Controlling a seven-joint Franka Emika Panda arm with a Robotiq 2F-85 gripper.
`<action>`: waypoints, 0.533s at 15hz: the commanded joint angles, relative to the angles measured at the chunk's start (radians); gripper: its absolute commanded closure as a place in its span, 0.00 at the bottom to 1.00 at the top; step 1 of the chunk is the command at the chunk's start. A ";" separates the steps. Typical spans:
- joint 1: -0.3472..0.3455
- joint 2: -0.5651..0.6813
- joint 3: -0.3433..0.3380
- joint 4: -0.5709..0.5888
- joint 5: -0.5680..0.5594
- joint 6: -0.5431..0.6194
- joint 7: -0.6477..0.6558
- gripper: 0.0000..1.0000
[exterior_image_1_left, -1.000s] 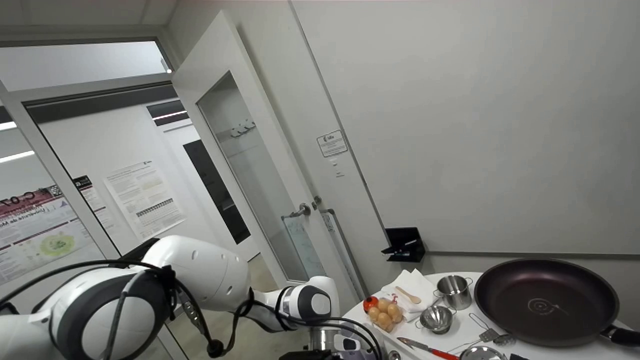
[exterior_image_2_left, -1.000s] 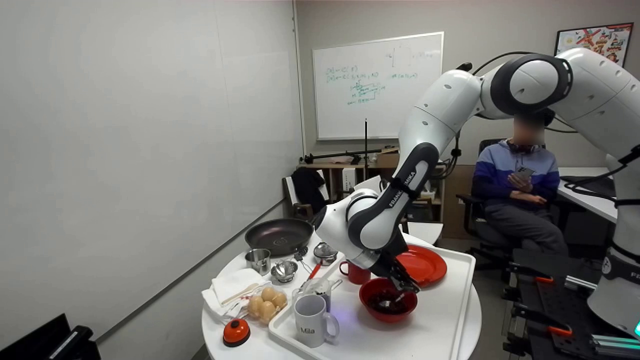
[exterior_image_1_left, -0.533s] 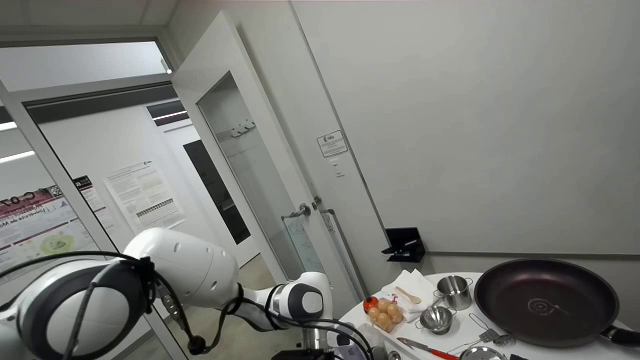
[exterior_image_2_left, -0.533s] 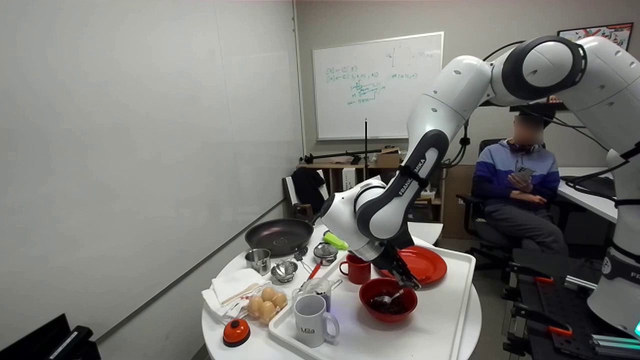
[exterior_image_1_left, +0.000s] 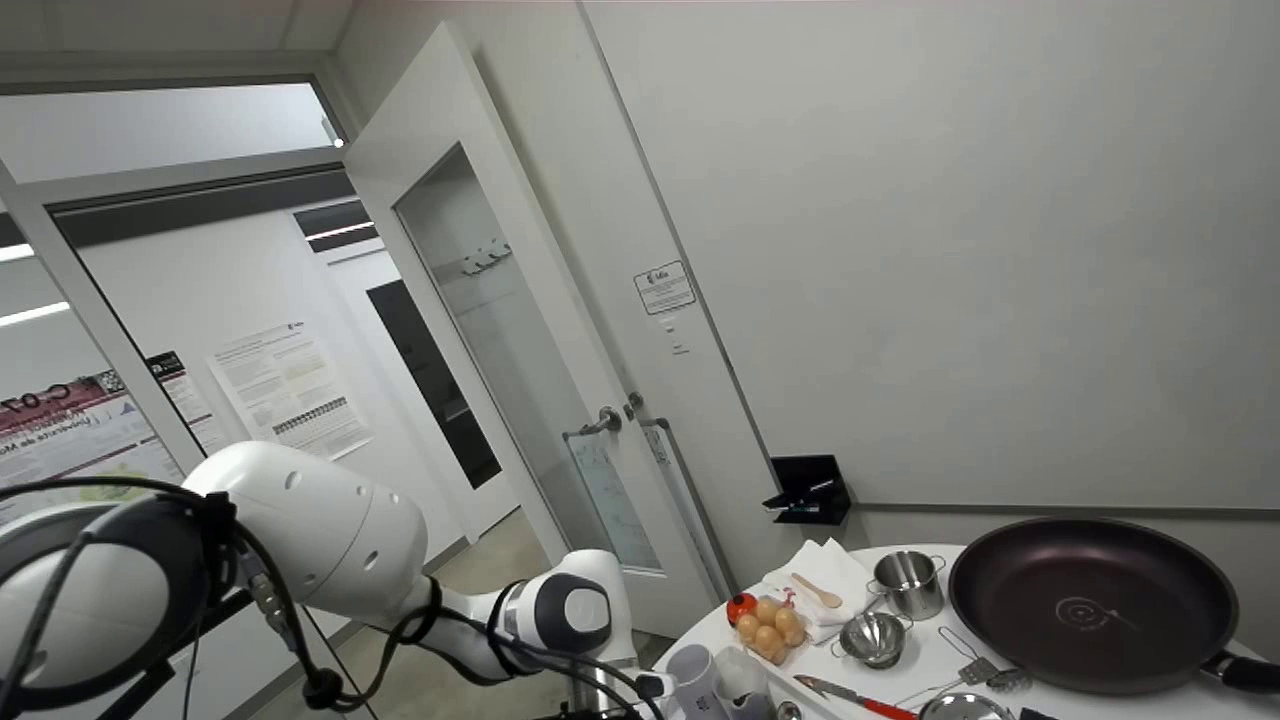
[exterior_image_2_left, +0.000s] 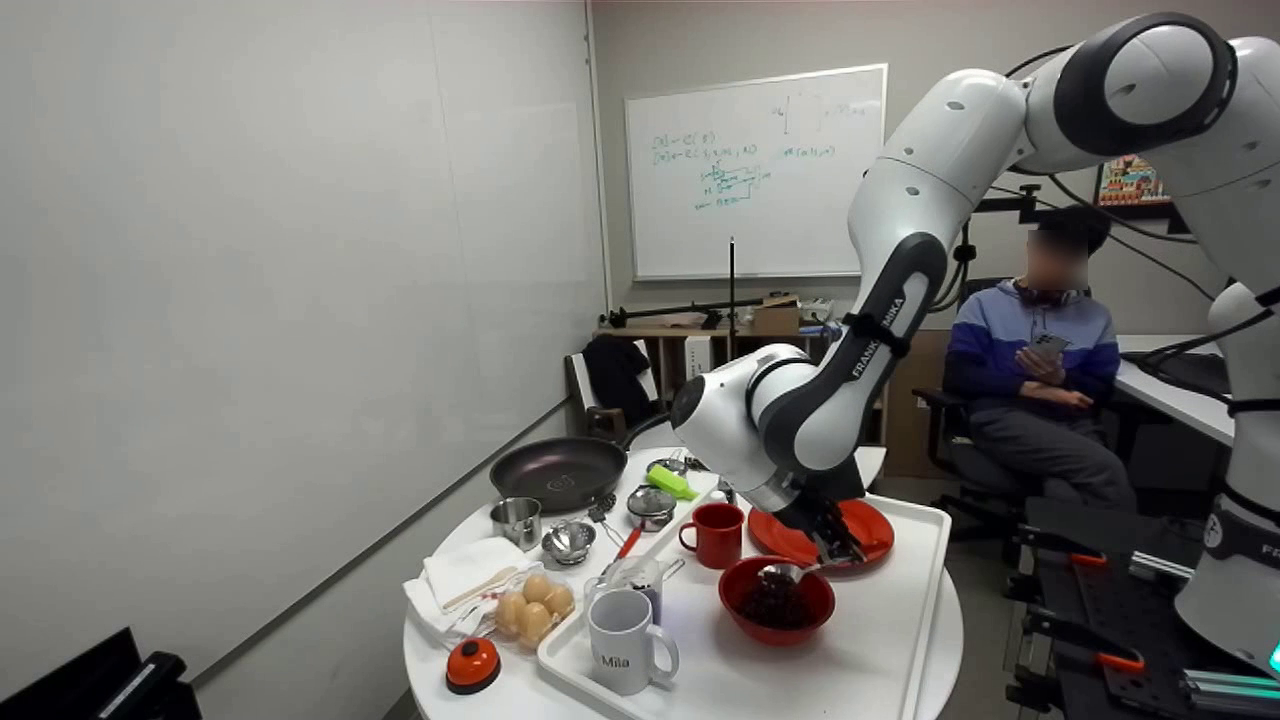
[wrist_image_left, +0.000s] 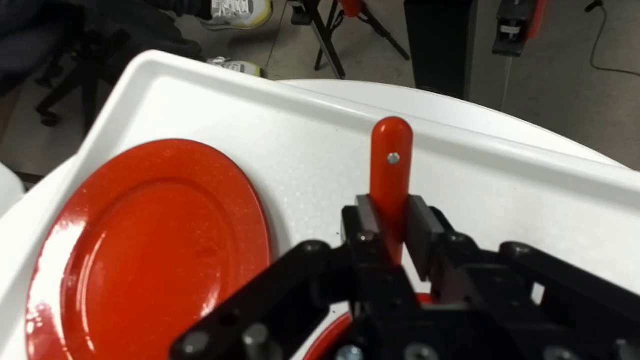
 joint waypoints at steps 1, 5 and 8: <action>0.067 -0.042 -0.042 -0.065 -0.080 -0.013 0.171 0.95; 0.105 -0.032 -0.050 -0.071 -0.131 -0.058 0.286 0.95; 0.125 -0.027 -0.049 -0.071 -0.164 -0.103 0.360 0.95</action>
